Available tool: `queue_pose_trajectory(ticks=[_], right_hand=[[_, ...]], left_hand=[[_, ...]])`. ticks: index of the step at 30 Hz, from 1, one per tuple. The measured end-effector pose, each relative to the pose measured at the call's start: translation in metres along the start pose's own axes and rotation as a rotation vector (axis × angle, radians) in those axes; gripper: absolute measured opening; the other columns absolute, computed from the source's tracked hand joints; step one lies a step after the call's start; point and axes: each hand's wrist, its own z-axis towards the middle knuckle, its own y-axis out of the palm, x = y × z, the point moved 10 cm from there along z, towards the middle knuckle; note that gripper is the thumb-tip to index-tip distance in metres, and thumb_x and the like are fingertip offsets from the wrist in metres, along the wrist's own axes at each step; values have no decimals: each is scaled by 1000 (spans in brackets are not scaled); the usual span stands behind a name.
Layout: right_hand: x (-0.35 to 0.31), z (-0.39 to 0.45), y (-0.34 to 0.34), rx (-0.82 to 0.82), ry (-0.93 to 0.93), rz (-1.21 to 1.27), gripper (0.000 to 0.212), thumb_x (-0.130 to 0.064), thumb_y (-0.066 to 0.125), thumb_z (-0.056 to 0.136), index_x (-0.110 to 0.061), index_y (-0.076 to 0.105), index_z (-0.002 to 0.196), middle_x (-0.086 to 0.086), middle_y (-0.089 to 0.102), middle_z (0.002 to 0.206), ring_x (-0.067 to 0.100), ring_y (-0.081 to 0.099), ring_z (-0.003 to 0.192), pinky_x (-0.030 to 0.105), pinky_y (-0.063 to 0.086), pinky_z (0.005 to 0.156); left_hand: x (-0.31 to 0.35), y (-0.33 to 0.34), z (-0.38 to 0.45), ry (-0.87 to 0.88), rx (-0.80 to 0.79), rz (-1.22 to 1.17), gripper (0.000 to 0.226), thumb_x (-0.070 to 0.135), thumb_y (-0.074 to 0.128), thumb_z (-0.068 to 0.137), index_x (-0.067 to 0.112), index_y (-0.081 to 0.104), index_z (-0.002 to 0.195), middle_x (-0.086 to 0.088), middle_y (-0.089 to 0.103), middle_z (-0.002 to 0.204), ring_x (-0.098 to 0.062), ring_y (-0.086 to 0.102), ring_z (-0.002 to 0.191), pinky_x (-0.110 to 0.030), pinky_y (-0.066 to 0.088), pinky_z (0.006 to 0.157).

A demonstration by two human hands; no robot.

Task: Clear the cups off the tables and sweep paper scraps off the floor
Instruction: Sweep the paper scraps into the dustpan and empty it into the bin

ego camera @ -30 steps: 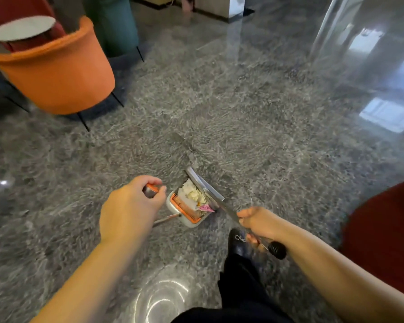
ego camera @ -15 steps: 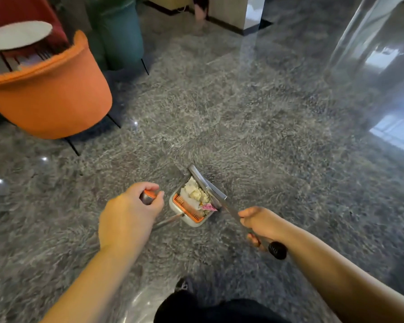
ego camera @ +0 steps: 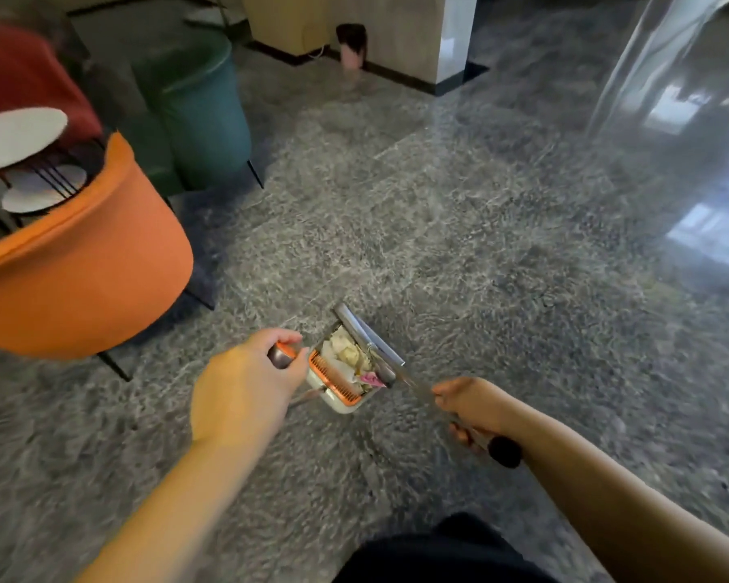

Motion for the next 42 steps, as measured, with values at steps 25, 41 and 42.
queue_pose_trajectory(ticks=[25,41,42], right_hand=[[-400,408,-298,81,-10,46,30,-21,37,98,-10,59,115,7,49,48,15,42,35,18,31,36],[-729,662,-429,83,-135,51,24,-16,42,95,-10,61,108,6,51,45,16,41,38,18,33,36],[-748,680,-440,79,-131,45,21,-19,42,95,-13,60,105,6,51,46,17,41,39,18,33,37]], left_hand=[[163,157,590,-46,32,-82,9,44,70,81,39,69,88,10,71,81,-22,65,80,-38,54,70],[239,177,1019,99,171,-60,6,48,69,78,45,63,80,26,57,64,0,51,60,-23,38,50],[247,182,1046,110,179,-49,7,48,69,78,44,64,81,26,57,64,1,50,60,-21,37,50]])
